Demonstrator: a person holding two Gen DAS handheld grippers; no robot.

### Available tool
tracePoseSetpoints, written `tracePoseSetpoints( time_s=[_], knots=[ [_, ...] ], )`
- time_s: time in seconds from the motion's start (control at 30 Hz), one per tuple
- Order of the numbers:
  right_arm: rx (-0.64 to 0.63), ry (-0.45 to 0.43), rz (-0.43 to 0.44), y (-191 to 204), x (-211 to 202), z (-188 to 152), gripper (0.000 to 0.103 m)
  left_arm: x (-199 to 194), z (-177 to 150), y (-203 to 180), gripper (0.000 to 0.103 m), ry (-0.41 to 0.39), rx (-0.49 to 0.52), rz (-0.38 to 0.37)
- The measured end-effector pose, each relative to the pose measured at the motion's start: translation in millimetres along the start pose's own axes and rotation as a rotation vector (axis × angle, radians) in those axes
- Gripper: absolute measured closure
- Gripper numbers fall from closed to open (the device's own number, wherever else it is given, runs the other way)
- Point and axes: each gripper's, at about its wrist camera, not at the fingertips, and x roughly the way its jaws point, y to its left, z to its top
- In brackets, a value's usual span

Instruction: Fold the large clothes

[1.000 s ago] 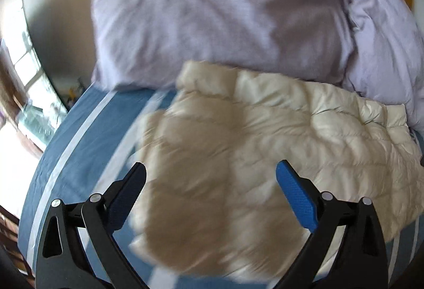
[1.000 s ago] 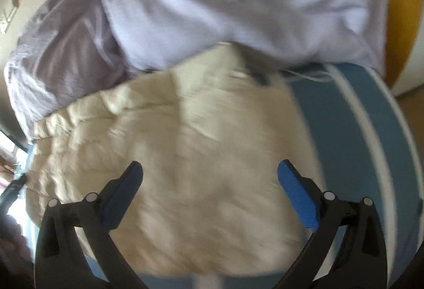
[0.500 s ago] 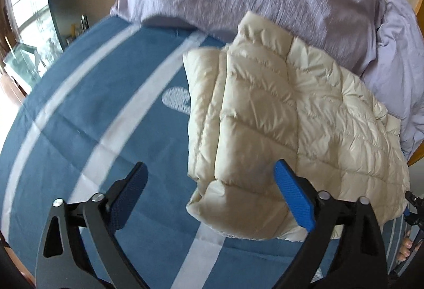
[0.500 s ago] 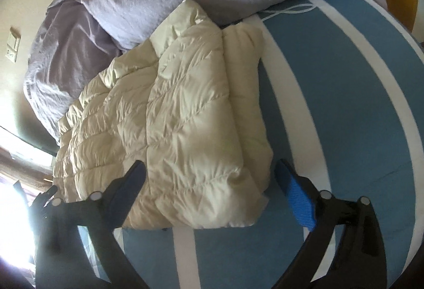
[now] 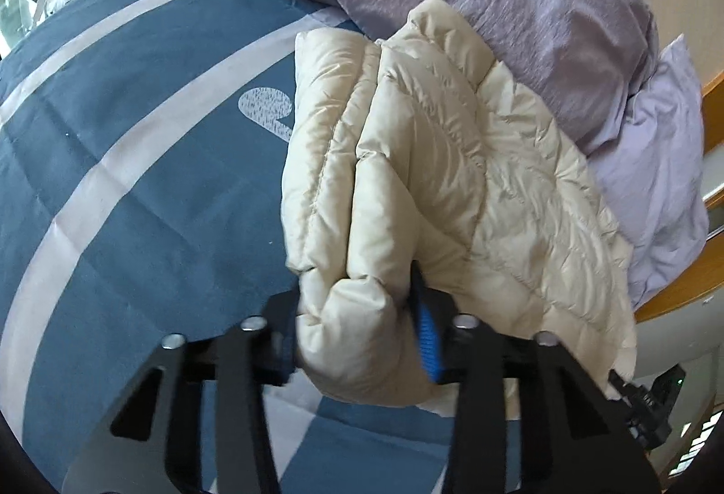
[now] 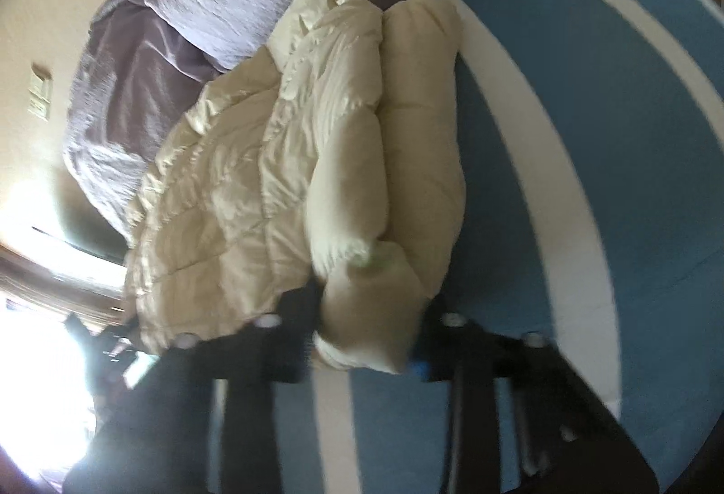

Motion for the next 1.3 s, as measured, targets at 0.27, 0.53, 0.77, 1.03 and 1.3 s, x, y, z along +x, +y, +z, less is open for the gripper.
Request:
tracePoseSetpoints(
  time_s=[0.27,0.53,0.77,1.03,1.3],
  knots=[
    [-0.075,-0.028,0.032,18.7,-23.2,-20.1,0.088,-29.8,-4.1,3.2,0.088,-0.057,-0.010,-0.043],
    [-0.166,0.002,0.057,26.7,-50.9,-81.3,0.089,-71.2,-43.5,45.3,0.088,-0.036,0.012,-0.088],
    [-0.186,0.035,0.067,23.2,-60.6,-122.5,0.088,-98.5,-76.1,75.0,0.087,-0.027,0.019,-0.104],
    [-0.211,-0.020,-0.051,28.1,-76.4,-124.4,0.064,-102.0,-79.7,82.6,0.072,-0.020,-0.003,-0.093],
    [-0.299,-0.249,-0.287,57.6,-108.1,-107.5,0.042,-98.4,-59.8,94.4,0.019,-0.034,-0.090,-0.132]
  ],
)
